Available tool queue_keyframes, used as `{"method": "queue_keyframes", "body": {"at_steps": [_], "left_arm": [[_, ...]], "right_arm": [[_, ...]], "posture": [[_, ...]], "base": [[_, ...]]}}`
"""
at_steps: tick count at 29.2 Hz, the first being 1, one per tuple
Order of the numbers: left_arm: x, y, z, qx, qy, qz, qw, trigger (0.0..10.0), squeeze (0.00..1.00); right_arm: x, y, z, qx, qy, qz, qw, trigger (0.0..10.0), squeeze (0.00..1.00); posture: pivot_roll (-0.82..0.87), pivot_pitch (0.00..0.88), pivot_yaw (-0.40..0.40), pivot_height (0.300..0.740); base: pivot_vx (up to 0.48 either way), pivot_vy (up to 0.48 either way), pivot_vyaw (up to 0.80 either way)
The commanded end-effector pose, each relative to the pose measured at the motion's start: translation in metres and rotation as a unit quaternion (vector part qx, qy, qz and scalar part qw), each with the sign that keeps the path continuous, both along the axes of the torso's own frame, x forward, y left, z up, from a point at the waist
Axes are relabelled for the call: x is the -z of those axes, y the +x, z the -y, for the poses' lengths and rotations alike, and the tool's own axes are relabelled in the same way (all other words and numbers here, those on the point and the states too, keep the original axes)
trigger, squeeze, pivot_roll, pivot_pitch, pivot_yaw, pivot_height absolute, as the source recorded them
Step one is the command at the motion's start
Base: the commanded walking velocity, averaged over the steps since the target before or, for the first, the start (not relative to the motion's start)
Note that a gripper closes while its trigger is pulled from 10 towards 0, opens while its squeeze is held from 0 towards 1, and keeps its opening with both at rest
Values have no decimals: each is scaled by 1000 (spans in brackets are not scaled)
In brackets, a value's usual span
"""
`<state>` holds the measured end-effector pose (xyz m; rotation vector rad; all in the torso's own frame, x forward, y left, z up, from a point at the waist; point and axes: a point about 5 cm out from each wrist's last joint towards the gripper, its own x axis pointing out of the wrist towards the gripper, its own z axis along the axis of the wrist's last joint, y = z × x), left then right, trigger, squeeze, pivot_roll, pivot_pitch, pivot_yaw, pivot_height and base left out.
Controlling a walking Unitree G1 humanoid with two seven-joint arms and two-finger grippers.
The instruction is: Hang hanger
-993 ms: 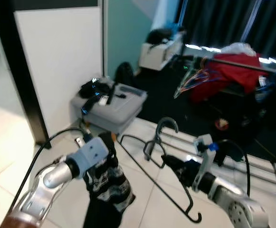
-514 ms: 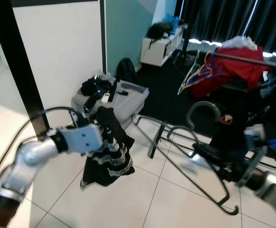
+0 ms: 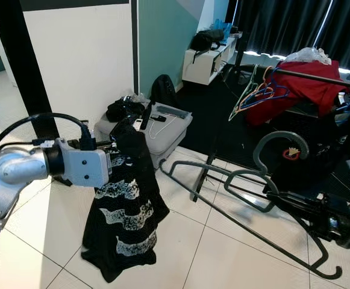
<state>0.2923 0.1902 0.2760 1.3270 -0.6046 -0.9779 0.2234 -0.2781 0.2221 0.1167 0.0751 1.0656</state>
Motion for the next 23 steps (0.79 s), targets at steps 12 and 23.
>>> {"method": "queue_keyframes", "body": {"at_steps": [12,23], "left_arm": [[-23,0,11,67,72,171,980,10000,0],[-22,3,11,96,71,166,979,10000,0]], "right_arm": [[-29,-7,-1,-96,0,18,995,10000,0],[-36,0,-1,-98,-24,33,994,10000,0]], "posture": [[-20,0,-57,740],[-18,0,-57,740]], "base": [[0,0,0],[0,0,0]]}}
